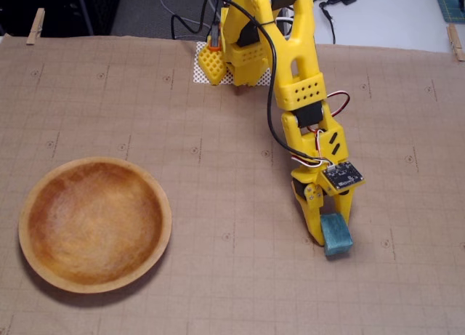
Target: Grasp a blue block and put it in the bowl.
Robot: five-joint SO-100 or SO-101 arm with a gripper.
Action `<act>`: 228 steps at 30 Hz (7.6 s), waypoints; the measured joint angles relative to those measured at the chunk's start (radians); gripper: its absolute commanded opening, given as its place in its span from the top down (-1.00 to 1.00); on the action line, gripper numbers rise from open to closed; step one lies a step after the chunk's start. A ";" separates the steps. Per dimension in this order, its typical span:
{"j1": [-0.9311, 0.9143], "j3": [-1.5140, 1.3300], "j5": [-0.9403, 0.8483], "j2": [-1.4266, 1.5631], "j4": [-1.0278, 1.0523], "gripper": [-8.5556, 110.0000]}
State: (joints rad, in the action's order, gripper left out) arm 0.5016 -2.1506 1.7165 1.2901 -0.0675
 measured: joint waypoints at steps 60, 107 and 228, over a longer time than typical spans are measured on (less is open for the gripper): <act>-0.755 -0.212 -0.138 1.052 0.488 0.84; -0.946 0.114 -0.138 0.156 0.109 0.84; -0.446 -0.749 -0.138 2.002 1.206 0.90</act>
State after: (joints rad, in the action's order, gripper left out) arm 0.0552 -2.8992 1.5785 3.2919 1.1382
